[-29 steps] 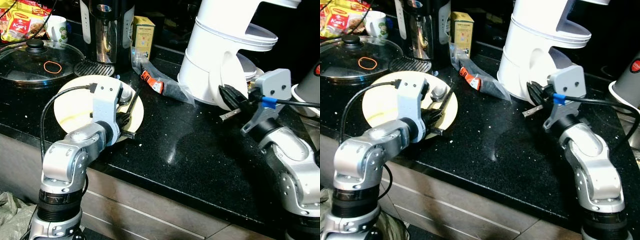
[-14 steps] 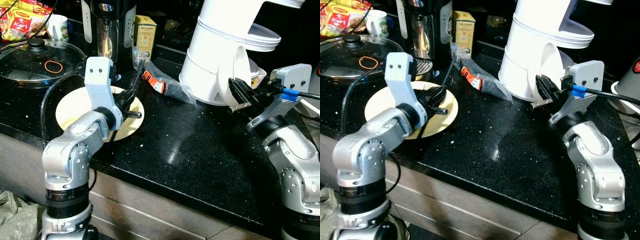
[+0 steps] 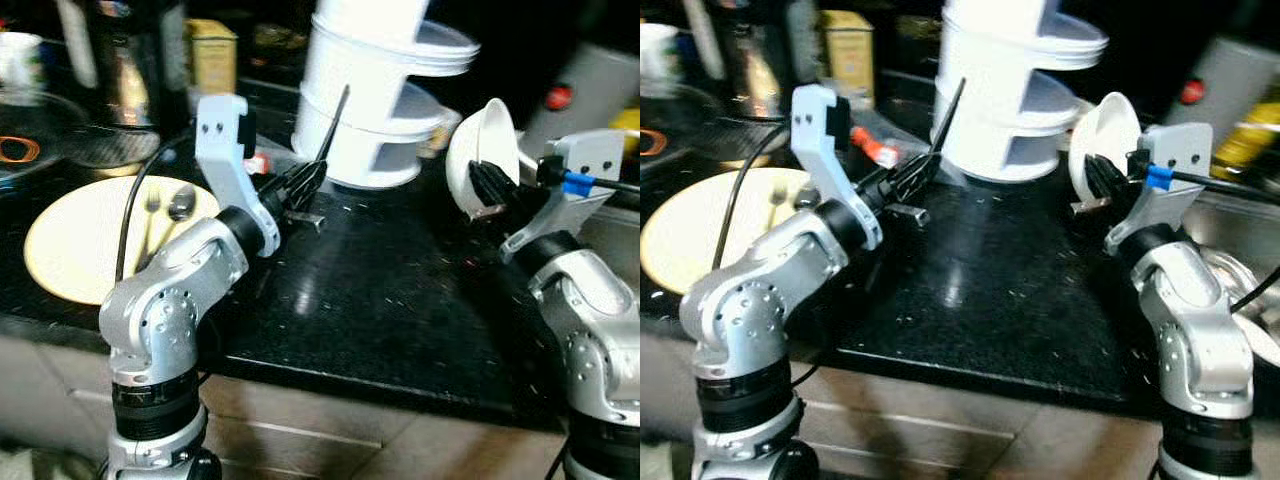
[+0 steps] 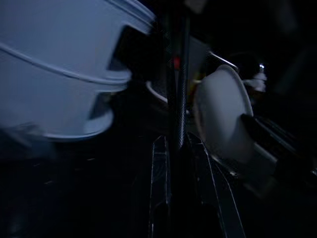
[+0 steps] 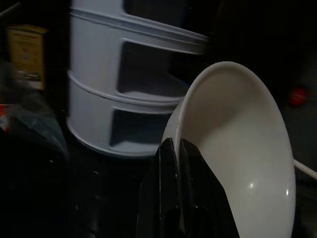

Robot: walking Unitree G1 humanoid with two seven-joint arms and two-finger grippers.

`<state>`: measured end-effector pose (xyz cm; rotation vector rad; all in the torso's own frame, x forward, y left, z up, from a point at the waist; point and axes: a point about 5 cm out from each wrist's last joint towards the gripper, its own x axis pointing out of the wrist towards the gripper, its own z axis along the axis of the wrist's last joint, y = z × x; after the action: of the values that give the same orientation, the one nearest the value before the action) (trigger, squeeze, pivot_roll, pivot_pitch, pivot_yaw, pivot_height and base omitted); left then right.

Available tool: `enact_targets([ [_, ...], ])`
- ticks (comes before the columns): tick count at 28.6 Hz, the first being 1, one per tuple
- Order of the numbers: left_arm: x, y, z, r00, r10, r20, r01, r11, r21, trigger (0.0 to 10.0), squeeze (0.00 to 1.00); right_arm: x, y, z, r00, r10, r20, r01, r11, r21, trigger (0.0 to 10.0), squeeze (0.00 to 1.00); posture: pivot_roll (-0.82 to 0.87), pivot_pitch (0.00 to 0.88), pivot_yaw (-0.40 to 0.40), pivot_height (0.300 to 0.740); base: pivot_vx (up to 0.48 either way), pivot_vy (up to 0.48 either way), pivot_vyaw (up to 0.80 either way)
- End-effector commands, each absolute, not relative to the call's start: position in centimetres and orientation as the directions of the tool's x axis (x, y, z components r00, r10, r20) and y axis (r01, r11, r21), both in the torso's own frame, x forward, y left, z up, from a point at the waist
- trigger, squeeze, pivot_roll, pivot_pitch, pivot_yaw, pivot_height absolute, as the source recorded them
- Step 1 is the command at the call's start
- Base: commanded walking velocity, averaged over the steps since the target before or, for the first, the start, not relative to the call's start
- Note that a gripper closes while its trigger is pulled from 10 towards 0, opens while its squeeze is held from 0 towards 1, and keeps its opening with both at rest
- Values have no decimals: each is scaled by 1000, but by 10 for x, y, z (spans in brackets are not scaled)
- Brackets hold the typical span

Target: Kitchen organization

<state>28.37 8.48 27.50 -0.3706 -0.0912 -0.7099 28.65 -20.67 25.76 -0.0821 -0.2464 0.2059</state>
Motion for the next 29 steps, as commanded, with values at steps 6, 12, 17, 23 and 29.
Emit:
enact_targets([
  [6, 282, 83, 277, 748, -619, 239, 664, 691, -287, 9961, 0, 287, -204, 255, 952, 224, 209, -189, 967, -173, 10000, 0, 92, 3, -162, 740, 0, 0, -800],
  [12, 285, 91, 273, 787, -568, 241, 617, 735, -280, 10000, 0, 286, -195, 255, 938, 265, 222, -224, 955, -194, 10000, 0, 93, 0, -164, 740, 0, 0, -400],
  [17, 287, 95, 272, 802, -545, 244, 595, 759, -263, 10000, 0, 286, -188, 255, 932, 283, 225, -243, 951, -190, 10000, 0, 95, 0, -165, 740, 0, 0, 0],
  [23, 287, 96, 273, 807, -532, 254, 586, 772, -245, 10000, 0, 286, -178, 253, 925, 309, 223, -268, 944, -195, 10000, 0, 95, 0, -168, 740, 0, -202, 0],
  [29, 287, 97, 272, 811, -525, 258, 580, 780, -237, 10000, 0, 286, -174, 252, 921, 320, 222, -279, 940, -196, 10000, 0, 95, 0, -169, 740, 0, -367, 0],
])
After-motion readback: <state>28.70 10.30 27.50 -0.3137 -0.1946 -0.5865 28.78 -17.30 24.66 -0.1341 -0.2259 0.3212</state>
